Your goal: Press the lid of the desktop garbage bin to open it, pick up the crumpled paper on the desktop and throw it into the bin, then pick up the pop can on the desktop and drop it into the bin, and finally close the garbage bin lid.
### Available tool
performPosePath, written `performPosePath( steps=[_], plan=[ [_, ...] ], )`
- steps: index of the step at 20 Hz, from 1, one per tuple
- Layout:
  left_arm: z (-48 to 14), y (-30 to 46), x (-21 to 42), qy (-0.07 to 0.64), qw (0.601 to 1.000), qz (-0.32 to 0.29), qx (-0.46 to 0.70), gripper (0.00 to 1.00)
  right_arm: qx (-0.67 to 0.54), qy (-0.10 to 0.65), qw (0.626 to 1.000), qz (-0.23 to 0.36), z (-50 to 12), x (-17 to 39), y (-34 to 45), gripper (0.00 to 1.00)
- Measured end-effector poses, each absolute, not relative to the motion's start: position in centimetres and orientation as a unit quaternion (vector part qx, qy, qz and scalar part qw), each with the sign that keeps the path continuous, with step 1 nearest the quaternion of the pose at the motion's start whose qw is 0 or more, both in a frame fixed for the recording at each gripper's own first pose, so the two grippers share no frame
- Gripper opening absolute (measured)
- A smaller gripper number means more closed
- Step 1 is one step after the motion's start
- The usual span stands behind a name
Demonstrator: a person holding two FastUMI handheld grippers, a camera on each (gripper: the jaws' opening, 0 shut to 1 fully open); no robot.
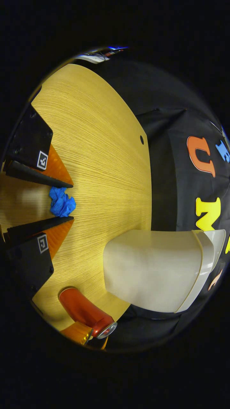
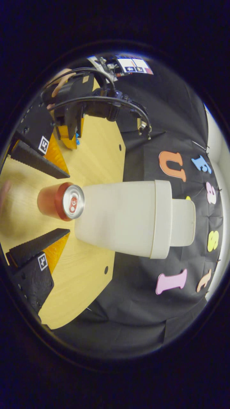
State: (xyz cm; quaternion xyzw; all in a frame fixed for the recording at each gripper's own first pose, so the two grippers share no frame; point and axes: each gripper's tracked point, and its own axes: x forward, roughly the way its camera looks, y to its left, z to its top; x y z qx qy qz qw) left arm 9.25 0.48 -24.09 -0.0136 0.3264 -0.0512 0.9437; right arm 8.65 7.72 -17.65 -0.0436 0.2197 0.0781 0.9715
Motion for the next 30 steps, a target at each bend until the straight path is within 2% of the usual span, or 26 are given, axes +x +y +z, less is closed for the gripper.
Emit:
performPosePath(
  steps=[5,8,9,11,14,17,18,20,24,30],
  plan=[
    [-24.0,0.3,8.8,0.325,0.944,-0.054,-0.010,0.50,-0.027,0.247,0.967,0.060,-20.4,9.2,7.7,0.96],
    [-23.8,0.3,8.8,0.321,0.946,-0.053,-0.010,0.43,-0.011,0.262,0.963,0.061,-21.5,9.3,7.8,0.99],
    [-23.6,0.4,8.7,0.316,0.947,-0.050,-0.008,0.41,-0.007,0.262,0.963,0.059,-21.4,9.4,7.6,0.92],
    [-22.9,0.4,8.5,0.290,0.956,-0.054,0.011,0.39,0.004,0.257,0.965,0.056,-21.0,9.5,7.4,0.83],
    [-22.5,0.7,8.7,0.256,0.964,-0.049,0.046,0.37,0.009,0.248,0.967,0.052,-20.0,9.1,6.9,0.80],
    [-22.7,0.6,8.9,0.253,0.966,-0.053,0.023,0.37,0.009,0.230,0.972,0.054,-18.1,8.7,6.8,0.79],
    [-22.1,0.2,8.9,0.254,0.966,-0.054,0.007,0.41,0.007,0.221,0.974,0.053,-17.3,8.4,6.6,0.80],
    [-20.8,0.2,9.1,0.241,0.969,-0.051,-0.006,0.37,0.001,0.204,0.978,0.049,-15.7,7.9,6.1,0.78],
    [-14.5,1.9,8.6,0.159,0.987,-0.019,0.005,0.37,-0.007,0.169,0.984,0.048,-12.0,6.5,5.5,0.78],
    [-6.6,0.9,5.5,0.074,0.997,-0.019,-0.007,0.37,-0.028,0.095,0.994,0.044,-4.5,3.4,3.4,0.77]
  ],
)
